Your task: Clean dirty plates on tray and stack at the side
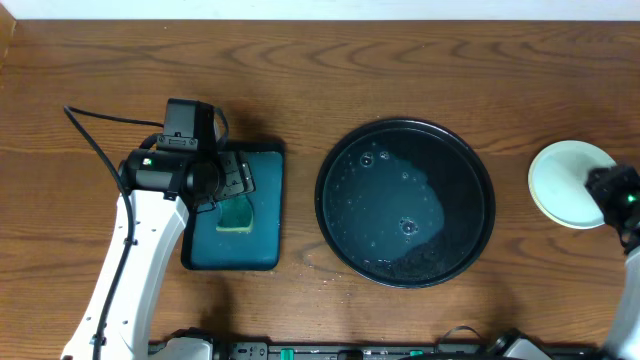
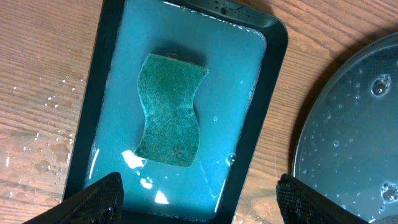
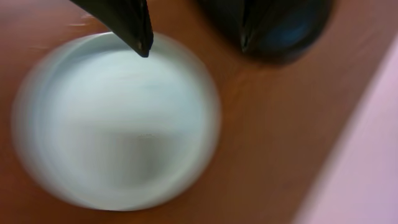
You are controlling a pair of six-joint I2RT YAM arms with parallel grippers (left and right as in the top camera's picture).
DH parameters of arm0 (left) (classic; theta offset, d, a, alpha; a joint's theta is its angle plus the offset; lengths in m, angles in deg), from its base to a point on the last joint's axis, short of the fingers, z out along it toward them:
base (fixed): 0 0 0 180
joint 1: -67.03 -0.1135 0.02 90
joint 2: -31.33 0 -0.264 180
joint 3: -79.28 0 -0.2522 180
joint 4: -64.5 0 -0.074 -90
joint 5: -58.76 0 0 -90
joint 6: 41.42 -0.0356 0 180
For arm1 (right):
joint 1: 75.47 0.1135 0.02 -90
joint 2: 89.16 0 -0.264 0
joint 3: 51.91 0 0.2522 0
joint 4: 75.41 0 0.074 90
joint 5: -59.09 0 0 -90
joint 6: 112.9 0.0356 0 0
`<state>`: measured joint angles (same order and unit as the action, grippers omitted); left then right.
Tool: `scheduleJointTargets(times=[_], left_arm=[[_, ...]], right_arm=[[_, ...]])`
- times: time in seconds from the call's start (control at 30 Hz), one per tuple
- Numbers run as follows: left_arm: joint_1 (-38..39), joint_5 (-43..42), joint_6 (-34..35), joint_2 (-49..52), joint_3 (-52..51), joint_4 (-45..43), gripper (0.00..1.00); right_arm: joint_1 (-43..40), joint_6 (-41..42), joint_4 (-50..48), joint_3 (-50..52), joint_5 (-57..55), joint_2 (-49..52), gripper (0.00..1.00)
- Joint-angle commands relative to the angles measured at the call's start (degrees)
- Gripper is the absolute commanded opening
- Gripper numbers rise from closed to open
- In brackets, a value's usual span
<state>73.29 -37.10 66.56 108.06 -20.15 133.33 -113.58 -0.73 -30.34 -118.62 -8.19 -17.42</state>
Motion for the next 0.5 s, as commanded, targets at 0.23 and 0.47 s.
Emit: scheduleJointTargets(times=[0.23, 0.47], left_arm=[[-0.1, -0.1, -0.3, 0.1, 0.9, 0.0, 0.79], [-0.1, -0.1, -0.3, 0.1, 0.9, 0.0, 0.79]], right_arm=[[25.8, -8.5, 13.1, -1.6, 13.0, -22.7, 0.99], [34.9, -4.0, 13.6, -1.6, 13.6, -29.4, 0.99]])
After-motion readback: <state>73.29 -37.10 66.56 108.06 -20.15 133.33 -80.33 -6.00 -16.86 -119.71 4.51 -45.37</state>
